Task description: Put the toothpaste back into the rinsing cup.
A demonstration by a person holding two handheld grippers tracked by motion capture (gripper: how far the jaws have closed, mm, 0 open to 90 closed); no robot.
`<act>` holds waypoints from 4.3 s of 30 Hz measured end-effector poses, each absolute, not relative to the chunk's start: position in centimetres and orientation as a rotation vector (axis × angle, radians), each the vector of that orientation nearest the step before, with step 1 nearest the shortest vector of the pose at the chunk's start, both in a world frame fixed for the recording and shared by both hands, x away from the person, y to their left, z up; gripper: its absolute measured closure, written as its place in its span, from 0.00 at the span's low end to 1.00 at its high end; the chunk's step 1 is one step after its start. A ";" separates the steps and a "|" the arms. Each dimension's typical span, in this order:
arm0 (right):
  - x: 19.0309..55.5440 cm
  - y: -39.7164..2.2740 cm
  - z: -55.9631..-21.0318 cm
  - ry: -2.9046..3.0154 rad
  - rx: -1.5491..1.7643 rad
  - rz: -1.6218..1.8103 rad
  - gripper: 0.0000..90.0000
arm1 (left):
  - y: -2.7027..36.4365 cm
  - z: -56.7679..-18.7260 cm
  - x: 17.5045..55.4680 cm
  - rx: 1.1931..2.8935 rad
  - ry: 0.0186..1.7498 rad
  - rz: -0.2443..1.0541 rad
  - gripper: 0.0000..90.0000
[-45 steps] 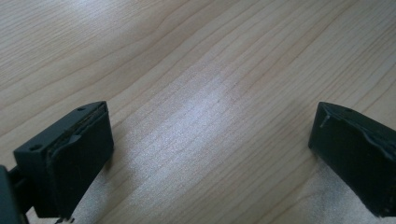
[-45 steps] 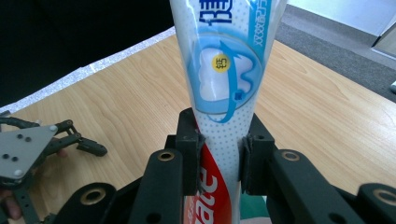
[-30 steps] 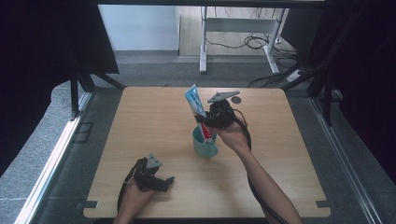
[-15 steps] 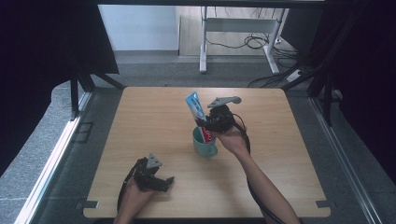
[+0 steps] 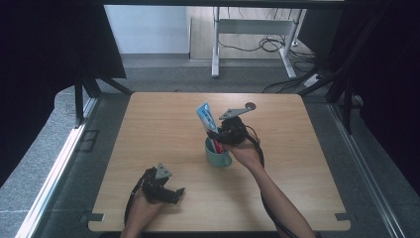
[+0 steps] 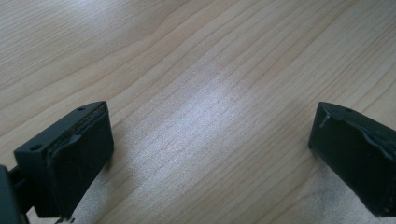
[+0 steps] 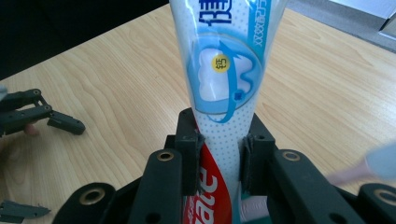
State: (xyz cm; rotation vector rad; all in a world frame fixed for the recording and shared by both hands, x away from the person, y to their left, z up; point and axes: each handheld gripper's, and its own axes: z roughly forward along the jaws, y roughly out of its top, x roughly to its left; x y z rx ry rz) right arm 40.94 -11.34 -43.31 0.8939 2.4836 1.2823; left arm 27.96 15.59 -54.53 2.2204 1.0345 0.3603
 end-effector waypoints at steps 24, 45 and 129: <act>40.7 -11.8 -44.8 2.502 0.906 1.306 0.78 | 15.6 -54.5 28.0 2.218 1.035 0.359 0.00; 40.3 -12.3 -46.0 2.530 0.913 1.291 0.75 | 15.6 -54.5 28.0 2.219 1.035 0.359 0.00; 37.0 -16.0 -44.0 2.553 0.890 1.166 0.02 | 15.6 -54.5 28.0 2.220 1.036 0.359 0.00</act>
